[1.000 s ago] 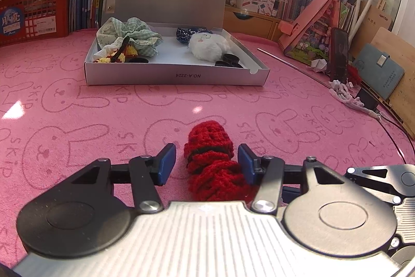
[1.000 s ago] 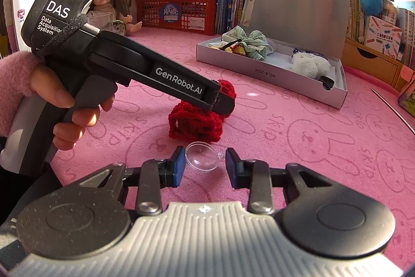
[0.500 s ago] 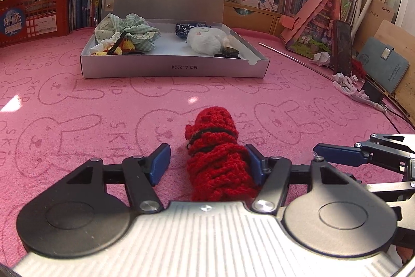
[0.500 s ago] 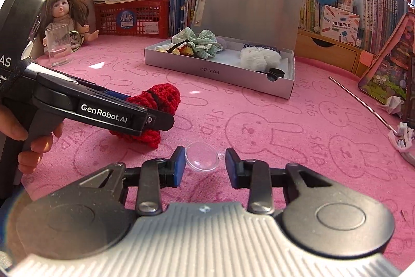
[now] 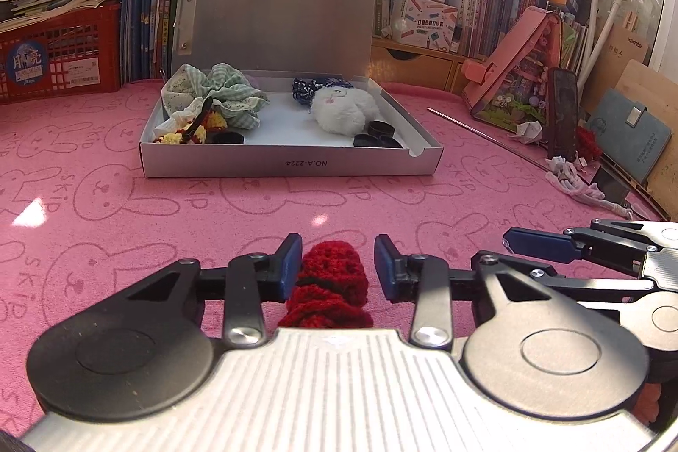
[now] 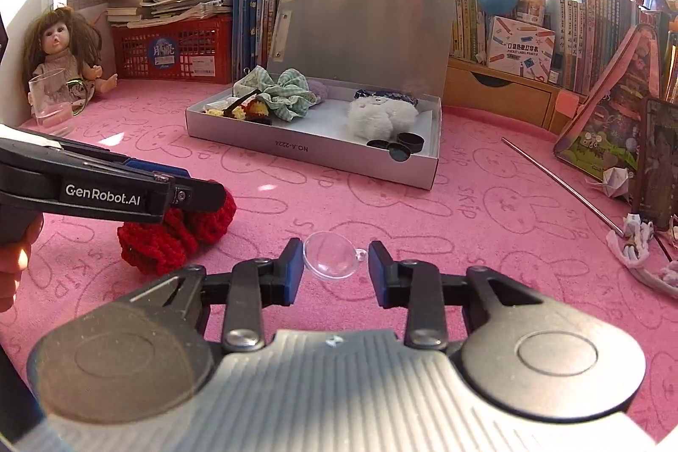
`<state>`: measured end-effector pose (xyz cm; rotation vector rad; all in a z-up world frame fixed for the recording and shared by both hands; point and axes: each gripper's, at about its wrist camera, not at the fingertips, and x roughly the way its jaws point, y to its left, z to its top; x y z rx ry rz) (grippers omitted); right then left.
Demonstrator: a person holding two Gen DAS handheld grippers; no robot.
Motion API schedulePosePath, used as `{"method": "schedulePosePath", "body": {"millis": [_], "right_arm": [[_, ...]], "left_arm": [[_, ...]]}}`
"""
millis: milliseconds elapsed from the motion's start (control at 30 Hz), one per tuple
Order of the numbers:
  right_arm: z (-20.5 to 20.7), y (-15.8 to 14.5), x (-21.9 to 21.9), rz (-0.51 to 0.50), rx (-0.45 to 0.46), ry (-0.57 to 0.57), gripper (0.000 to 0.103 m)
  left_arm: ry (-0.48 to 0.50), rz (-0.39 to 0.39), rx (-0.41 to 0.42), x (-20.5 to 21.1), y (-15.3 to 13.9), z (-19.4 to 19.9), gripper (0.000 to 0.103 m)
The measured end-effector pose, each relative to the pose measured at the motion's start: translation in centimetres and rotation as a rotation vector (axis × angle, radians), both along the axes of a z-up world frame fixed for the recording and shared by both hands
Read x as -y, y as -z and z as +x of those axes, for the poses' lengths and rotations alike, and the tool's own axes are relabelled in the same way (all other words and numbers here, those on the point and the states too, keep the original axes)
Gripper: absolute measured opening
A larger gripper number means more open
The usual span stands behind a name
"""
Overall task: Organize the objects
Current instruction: 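Carry red crochet toy and clear cup over the white box with both tools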
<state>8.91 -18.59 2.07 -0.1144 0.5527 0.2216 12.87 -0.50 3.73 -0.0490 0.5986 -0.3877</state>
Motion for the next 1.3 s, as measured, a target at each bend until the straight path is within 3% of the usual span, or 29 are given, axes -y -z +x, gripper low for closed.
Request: {"method": "schedulePosePath", "body": {"millis": [167, 233, 300, 433, 500, 867, 967, 1033, 1100, 1300], "right_arm": [[1.1, -0.3, 0.1, 0.036, -0.001, 0.021, 0.039], [1.1, -0.2, 0.0, 0.042, -0.004, 0.022, 0.039], [1.0, 0.1, -0.1, 0.038, -0.010, 0.019, 0.039], [0.9, 0.6, -0.2, 0.034, -0.022, 0.018, 0.039], [0.9, 0.7, -0.2, 0.037, -0.025, 0.021, 0.039], [1.1, 0.9, -0.2, 0.040, -0.032, 0.025, 0.039], [1.1, 0.9, -0.3, 0.041, -0.030, 0.024, 0.039], [1.1, 0.8, -0.3, 0.041, -0.026, 0.022, 0.039], [1.2, 0.5, -0.2, 0.043, -0.020, 0.021, 0.039], [2.2, -0.3, 0.0, 0.061, -0.008, 0.028, 0.039]], "left_arm": [[0.000, 0.015, 0.003, 0.0, 0.2, 0.1, 0.042], [-0.002, 0.057, 0.031, 0.2, 0.7, -0.5, 0.044], [-0.002, 0.099, 0.036, 0.3, 1.3, -0.7, 0.056], [-0.004, 0.095, -0.045, 0.1, 3.1, -0.3, 0.070], [-0.008, 0.127, 0.000, 0.4, 3.6, -0.6, 0.082], [-0.068, 0.173, -0.010, 1.2, 4.0, 0.1, 0.094], [-0.076, 0.159, -0.023, 1.0, 3.8, 0.2, 0.091], [-0.080, 0.127, -0.027, 0.6, 3.3, 0.3, 0.077], [-0.075, 0.091, -0.036, 0.2, 2.8, 0.5, 0.052], [-0.071, 0.072, -0.014, 0.0, 1.2, 1.0, 0.049]]}}
